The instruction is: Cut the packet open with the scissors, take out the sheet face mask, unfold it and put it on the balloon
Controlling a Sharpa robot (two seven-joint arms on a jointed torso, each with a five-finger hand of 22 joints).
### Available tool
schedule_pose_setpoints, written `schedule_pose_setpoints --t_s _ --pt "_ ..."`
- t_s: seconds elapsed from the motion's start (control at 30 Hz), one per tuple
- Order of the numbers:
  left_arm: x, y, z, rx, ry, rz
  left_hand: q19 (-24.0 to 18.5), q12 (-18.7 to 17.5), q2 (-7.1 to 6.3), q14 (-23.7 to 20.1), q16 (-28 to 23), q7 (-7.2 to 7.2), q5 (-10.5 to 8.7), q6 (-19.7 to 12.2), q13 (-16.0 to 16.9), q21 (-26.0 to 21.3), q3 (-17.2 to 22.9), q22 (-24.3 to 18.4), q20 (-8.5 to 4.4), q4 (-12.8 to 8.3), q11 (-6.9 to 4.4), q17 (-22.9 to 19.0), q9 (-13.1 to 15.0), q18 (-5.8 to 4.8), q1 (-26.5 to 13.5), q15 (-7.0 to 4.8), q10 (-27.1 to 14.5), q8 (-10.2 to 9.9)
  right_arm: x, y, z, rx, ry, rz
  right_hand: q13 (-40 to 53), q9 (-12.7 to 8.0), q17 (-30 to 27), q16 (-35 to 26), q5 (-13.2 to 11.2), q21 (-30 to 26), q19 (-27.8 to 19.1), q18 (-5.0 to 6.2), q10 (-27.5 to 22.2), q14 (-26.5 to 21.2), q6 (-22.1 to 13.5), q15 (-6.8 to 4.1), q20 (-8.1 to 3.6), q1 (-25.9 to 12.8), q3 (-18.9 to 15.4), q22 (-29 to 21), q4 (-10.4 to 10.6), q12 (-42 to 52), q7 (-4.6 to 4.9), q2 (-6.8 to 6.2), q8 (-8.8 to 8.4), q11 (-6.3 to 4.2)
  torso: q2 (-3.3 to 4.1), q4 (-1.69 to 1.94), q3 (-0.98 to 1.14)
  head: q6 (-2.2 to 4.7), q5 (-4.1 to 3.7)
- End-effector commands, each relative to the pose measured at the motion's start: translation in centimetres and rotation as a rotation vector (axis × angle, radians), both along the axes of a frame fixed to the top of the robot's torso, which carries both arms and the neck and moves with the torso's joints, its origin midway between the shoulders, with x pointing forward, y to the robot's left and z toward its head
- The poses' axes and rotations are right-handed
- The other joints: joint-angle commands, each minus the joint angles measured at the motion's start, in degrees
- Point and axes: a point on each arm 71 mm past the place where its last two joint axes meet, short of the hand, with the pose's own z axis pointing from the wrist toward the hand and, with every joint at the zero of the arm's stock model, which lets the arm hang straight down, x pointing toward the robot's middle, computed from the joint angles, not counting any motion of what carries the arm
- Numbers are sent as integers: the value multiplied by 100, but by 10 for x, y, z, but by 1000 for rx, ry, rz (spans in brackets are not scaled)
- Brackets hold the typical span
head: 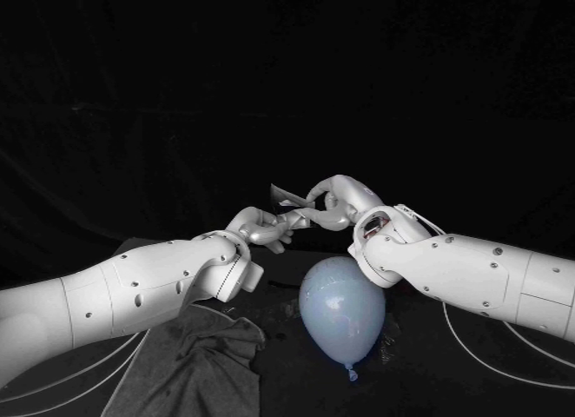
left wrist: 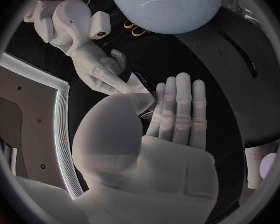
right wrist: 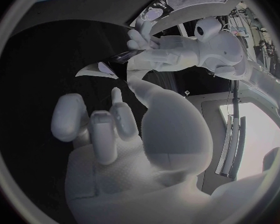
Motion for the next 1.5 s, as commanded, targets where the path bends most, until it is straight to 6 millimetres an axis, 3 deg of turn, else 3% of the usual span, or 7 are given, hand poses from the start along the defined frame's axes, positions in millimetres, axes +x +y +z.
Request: schedule_pose_setpoints --t_s 0.03,0.4,0.57,0.7,1.03,1.33,1.5 --pt "0 -1 0 -9 11 -4 -47 -29 40 0 -14 16 17 40 -7 38 649 5 -6 -670 1 3 0 100 -18 -26 32 26 -7 1 5 -3 -67 57 635 -20 977 -15 7 -29 0 73 55 453 -36 46 41 82 -42 175 -18 -11 13 -11 -48 112 0 1 -1 1 1" --pt "0 2 -1 -14 22 6 -51 -32 36 -3 -17 19 17 39 -8 40 650 6 -5 -670 2 3 4 100 -27 -26 32 25 -33 -9 12 -1 -152 173 678 -59 1070 21 34 71 69 56 91 477 36 55 69 246 -56 252 -71 89 18 28 -104 117 0 2 -2 11 34" --pt "0 3 -1 -17 27 12 -53 -33 35 -3 -17 20 17 39 -8 40 651 7 -5 -671 2 2 5 101 -29 -26 33 25 -52 -9 15 0 -189 247 1012 -45 1362 130 28 518 360 -33 420 554 490 -33 22 579 131 537 -170 709 -127 375 1 -1 -1 4 -3 24 46" --pt "0 3 -1 -18 29 13 -55 -33 33 -2 -18 21 17 39 -8 41 653 7 -5 -673 2 2 7 102 -30 -26 35 24 -61 -6 9 -53 -153 295 1152 -28 1470 167 98 735 493 -82 547 580 635 -86 -29 690 209 673 -242 954 -187 505 41 -58 -3 5 -5 23 59" --pt "0 2 -2 -22 36 5 -66 -38 14 0 -21 22 20 42 -10 55 679 15 -8 -704 0 1 21 109 -30 -29 44 21 -59 10 -16 -190 -52 249 1343 -100 1507 180 154 940 616 -131 707 588 549 -70 -50 722 629 822 -305 1282 -129 899 -116 -19 2 11 0 39 58" --pt "-2 0 -1 -28 37 -3 -79 -43 -12 1 -26 22 21 48 -11 74 711 25 -7 -733 -1 -1 38 110 -42 -30 54 18 -47 20 -23 -253 -38 189 1382 -153 1507 180 113 959 624 -135 736 588 518 -43 -27 642 795 847 -322 1347 -93 924 -201 12 1 8 -12 16 53" --pt "-3 -1 -1 -30 38 -9 -84 -46 -20 2 -28 23 21 50 -12 82 724 30 -7 -743 0 -2 44 111 -46 -30 57 16 -45 26 -26 -274 -37 175 1381 -168 1507 180 86 952 619 -133 735 588 512 -36 -21 617 828 847 -324 1345 -85 928 -223 20 -2 12 -7 5 61"
